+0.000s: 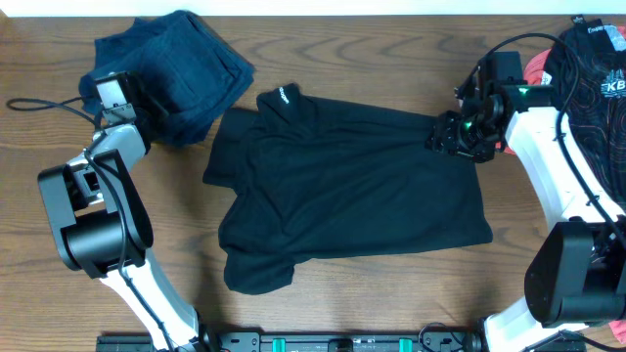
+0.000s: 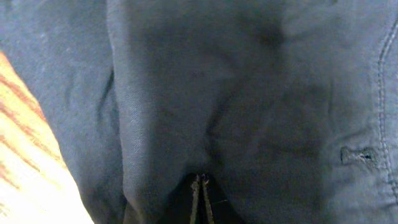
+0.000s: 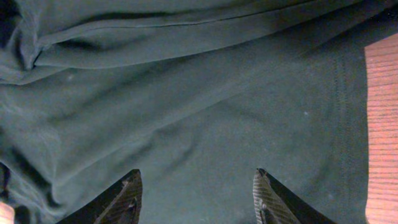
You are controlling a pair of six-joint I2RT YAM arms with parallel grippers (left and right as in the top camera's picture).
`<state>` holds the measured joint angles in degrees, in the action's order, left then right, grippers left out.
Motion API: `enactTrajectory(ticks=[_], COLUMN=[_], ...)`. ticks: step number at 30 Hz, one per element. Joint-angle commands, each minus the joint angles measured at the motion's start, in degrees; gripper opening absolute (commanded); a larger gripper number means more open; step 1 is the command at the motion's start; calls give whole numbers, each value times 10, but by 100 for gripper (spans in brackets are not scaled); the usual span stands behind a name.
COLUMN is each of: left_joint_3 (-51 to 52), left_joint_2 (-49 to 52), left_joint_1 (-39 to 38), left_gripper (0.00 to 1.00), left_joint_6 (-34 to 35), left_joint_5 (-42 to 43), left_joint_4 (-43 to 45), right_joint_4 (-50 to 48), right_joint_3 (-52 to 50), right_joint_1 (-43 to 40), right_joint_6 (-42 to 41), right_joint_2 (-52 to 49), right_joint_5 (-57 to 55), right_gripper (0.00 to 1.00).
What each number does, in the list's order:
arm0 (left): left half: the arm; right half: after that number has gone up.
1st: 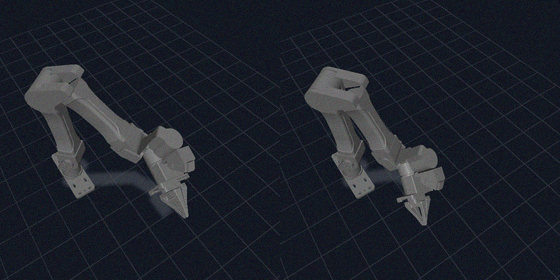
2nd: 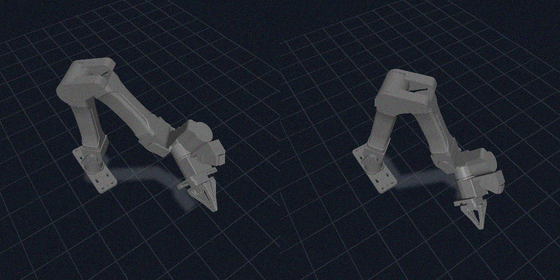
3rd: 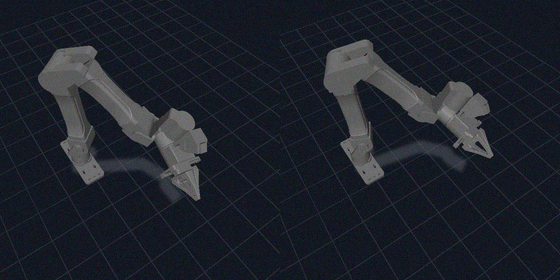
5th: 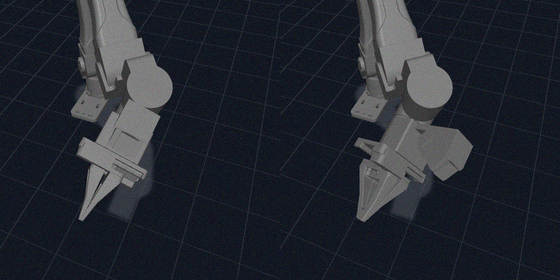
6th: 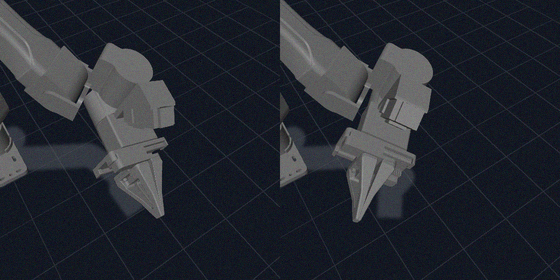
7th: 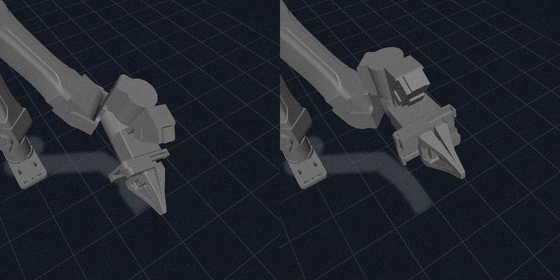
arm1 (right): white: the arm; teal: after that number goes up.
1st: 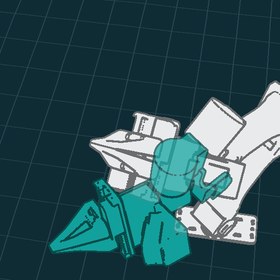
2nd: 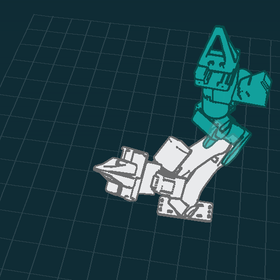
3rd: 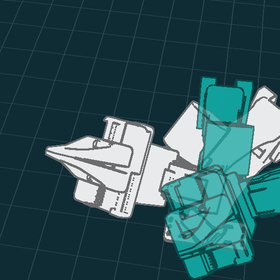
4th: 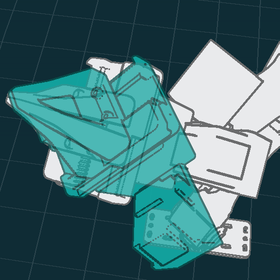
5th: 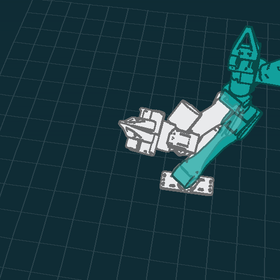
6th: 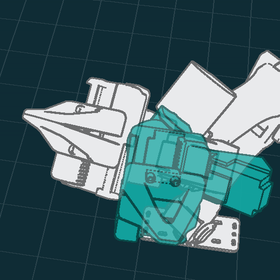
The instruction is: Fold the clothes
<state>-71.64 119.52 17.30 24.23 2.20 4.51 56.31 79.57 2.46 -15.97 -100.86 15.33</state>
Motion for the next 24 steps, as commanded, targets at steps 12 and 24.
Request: enactTrajectory(ticks=[12,24], left_joint_3=[0,0], left_joint_2=[-139,-80], left_joint_1=[-26,-143], left_gripper=[6,6], left_joint_6=[-45,-65], left_joint_5=[49,94], left_joint_4=[-74,-81], right_joint_4=[1,2], right_joint_3=[7,7], right_joint_1=[8,27], right_joint_6=[8,8], right_joint_2=[5,5], right_joint_5=[-21,-20], right_gripper=[57,58])
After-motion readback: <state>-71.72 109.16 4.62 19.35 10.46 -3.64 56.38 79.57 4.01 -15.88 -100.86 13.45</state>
